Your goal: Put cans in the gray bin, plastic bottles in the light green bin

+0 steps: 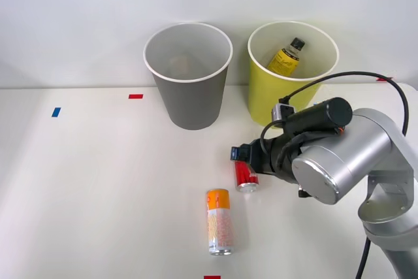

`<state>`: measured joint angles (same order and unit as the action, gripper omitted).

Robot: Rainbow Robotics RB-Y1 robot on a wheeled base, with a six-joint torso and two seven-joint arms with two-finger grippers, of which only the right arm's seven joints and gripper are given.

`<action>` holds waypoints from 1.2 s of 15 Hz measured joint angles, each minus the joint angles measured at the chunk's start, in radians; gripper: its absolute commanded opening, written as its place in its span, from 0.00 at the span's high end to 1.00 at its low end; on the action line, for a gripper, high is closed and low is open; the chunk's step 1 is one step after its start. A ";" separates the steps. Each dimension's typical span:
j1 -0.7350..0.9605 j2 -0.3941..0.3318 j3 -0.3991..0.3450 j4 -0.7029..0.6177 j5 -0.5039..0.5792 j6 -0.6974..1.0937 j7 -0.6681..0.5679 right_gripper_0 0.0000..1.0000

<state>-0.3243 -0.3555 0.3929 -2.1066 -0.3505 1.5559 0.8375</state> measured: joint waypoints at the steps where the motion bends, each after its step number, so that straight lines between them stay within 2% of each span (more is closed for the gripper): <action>1: -0.014 0.011 0.005 0.025 0.004 0.000 0.002 0.00; 10: -0.080 0.086 0.064 0.182 0.123 0.010 0.043 0.00; 18: -0.156 0.236 0.065 0.394 0.284 0.011 0.075 0.00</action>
<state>-0.4805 -0.1199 0.4579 -1.7126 -0.0665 1.5667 0.9123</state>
